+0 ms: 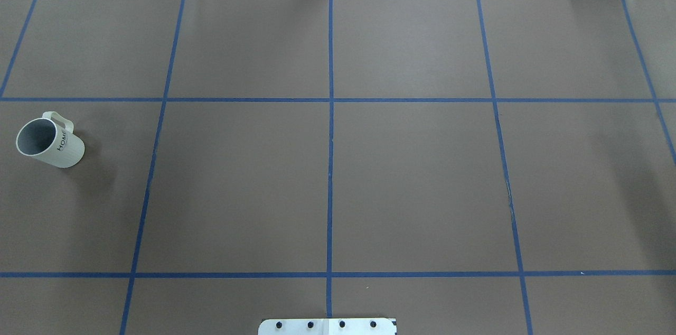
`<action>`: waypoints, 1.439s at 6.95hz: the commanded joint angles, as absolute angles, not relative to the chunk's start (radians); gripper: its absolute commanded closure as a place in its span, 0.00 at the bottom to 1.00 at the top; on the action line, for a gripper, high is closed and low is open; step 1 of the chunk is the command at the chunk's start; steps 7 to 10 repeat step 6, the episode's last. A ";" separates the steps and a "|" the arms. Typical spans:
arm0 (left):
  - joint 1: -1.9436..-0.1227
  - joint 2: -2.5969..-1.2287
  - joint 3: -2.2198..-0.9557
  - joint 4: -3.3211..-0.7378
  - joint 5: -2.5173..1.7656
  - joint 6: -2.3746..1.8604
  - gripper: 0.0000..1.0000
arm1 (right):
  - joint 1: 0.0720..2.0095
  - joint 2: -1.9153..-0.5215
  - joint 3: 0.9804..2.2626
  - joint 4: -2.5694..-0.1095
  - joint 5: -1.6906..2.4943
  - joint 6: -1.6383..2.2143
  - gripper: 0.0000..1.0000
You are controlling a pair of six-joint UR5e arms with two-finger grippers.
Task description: Left arm hands cup to right arm to dump lemon
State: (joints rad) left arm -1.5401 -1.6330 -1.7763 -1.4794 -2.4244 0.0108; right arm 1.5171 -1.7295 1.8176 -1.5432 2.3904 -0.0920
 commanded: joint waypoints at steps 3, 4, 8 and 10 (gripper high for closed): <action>-1.540 -1.641 -1.775 -1.482 -2.418 0.011 0.00 | 1.516 -1.721 1.815 -1.543 2.388 -0.091 0.00; -1.540 -1.646 -1.776 -1.482 -2.416 0.011 0.00 | 1.517 -1.718 1.815 -1.542 2.387 -0.091 0.00; -1.540 -1.647 -1.804 -1.482 -2.415 0.011 0.00 | 1.517 -1.694 1.807 -1.542 2.381 -0.094 0.00; -1.540 -1.647 -1.804 -1.482 -2.415 0.011 0.00 | 1.517 -1.694 1.807 -1.542 2.381 -0.094 0.00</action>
